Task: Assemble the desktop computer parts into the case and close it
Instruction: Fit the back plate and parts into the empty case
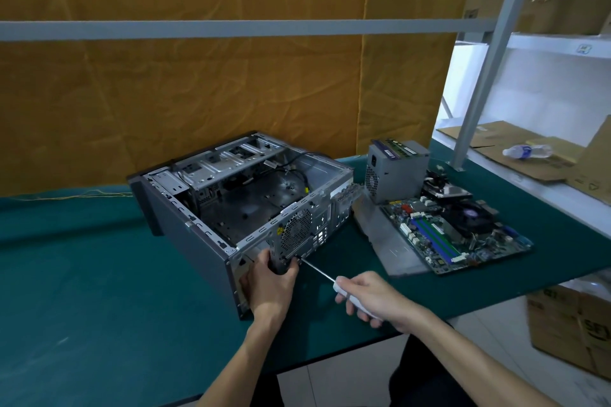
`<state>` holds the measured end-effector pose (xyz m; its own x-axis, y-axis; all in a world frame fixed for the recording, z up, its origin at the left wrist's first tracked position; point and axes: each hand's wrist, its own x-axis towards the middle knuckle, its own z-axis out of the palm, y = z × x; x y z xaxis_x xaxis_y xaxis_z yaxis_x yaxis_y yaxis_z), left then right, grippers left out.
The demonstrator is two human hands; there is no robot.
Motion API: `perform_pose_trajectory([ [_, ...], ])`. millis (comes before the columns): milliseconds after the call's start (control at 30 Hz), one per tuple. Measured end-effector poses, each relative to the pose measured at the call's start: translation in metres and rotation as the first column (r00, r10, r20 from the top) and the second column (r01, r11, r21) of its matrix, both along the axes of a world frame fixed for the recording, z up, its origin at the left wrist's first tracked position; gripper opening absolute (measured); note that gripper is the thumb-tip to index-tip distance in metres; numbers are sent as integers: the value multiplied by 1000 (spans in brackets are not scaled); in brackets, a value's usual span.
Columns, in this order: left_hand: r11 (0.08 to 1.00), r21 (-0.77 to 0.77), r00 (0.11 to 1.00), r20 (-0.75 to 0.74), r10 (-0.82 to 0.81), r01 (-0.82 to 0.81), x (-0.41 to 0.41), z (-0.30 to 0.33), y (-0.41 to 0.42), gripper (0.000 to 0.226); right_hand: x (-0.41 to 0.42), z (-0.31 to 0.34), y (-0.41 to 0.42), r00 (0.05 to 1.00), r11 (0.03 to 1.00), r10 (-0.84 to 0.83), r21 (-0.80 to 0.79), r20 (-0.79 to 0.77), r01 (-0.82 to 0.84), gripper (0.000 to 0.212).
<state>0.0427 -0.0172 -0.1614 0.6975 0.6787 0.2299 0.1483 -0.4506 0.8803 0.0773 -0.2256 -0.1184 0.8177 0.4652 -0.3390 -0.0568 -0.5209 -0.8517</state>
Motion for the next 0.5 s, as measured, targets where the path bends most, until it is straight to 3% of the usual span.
perform_pose_trajectory([
  [33, 1000, 1, 1000, 0, -6, 6, 0, 0, 0, 32, 0, 1, 0, 999, 999, -39, 21, -21, 40, 39],
  [67, 1000, 4, 1000, 3, -10, 10, -1, 0, 0, 31, 0, 0, 0, 995, 997, -82, 3, 64, 82, 35],
  [133, 1000, 13, 1000, 17, -1, 1, -2, 0, 0, 34, 0, -5, -3, 909, 983, -85, -112, 408, 142, 29],
  [200, 1000, 17, 1000, 24, 12, -13, -2, 0, -1, 43, -3, -11, -4, 791, 968, 16, -207, 612, 141, 31],
  [267, 1000, 22, 1000, 21, 18, -18, -2, -1, -1, 45, -5, -12, -2, 833, 971, 46, -222, 552, 94, 43],
  [333, 1000, 14, 1000, 22, 10, -10, -2, -1, 0, 45, -5, -7, 2, 977, 997, -52, -49, 205, 63, 47],
  [400, 1000, 9, 1000, 14, -6, 6, -1, -3, 1, 45, -5, -2, 4, 993, 994, -97, 36, -73, 100, 44],
  [433, 1000, 13, 1000, 9, -9, 9, -1, -4, 1, 45, -5, -1, 3, 992, 993, -107, 45, -68, 110, 40],
  [500, 1000, 19, 1000, 5, -10, 10, -1, -5, 2, 45, -4, -2, -2, 976, 991, -131, 17, 177, 130, 31],
])
